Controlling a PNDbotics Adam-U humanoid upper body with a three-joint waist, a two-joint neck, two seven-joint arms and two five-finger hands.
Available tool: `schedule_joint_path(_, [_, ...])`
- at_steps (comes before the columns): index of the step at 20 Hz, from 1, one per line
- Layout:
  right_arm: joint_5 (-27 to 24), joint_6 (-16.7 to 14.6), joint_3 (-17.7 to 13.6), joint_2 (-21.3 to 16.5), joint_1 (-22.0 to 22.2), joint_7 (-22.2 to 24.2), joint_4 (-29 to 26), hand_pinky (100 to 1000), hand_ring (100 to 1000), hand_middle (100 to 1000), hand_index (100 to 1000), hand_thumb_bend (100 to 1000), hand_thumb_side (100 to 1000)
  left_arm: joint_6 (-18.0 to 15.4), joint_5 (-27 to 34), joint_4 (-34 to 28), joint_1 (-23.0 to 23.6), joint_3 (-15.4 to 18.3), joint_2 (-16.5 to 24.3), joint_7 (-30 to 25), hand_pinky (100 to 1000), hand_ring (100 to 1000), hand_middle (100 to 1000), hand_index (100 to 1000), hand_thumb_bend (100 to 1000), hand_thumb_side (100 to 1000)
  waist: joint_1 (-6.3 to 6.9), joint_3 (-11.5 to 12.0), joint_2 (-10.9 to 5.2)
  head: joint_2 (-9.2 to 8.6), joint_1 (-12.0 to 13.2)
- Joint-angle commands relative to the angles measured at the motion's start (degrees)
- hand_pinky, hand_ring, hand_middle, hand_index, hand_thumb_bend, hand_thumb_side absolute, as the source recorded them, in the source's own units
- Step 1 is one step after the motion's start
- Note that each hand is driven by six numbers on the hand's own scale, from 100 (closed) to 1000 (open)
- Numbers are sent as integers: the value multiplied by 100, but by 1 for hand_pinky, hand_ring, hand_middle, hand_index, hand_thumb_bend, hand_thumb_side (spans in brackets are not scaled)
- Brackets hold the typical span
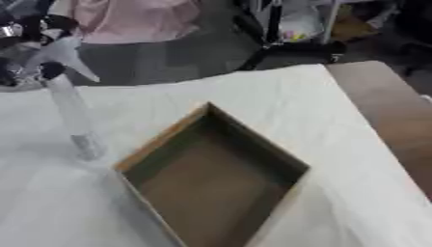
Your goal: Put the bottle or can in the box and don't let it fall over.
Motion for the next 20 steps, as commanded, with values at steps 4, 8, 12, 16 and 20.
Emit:
schedule_joint_path(4, [64, 2, -50, -60, -43, 31, -40, 1000, 1000, 1000, 988, 100, 523, 4, -99, -5, -114, 17, 76, -52, 873, 587, 1000, 992, 293, 642, -11, -32, -58, -19, -1])
schedule_joint_path(8, [80, 12, -55, -41, -47, 40, -29, 1000, 1000, 1000, 988, 100, 529, 5, -154, 9, -112, 4, 52, -115, 842, 559, 1000, 969, 280, 608, -4, -37, -41, -20, -8])
schedule_joint_path(12, [75, 15, -62, -33, -46, 43, -23, 1000, 1000, 1000, 989, 100, 530, 23, -172, 23, -110, -10, 39, -202, 769, 501, 1000, 951, 259, 546, -3, -44, -37, -19, -12])
schedule_joint_path(16, [68, 21, -64, -22, -53, 49, -20, 1000, 1000, 1000, 989, 100, 532, 39, -181, 32, -106, -23, 22, -328, 716, 463, 988, 944, 236, 499, -3, -57, -34, -15, -13])
schedule_joint_path(20, [64, 23, -66, -8, -52, 55, -15, 1000, 1000, 1000, 989, 100, 534, 65, -176, 47, -97, -33, -2, -421, 674, 409, 954, 916, 185, 441, -11, -71, -30, -10, -5])
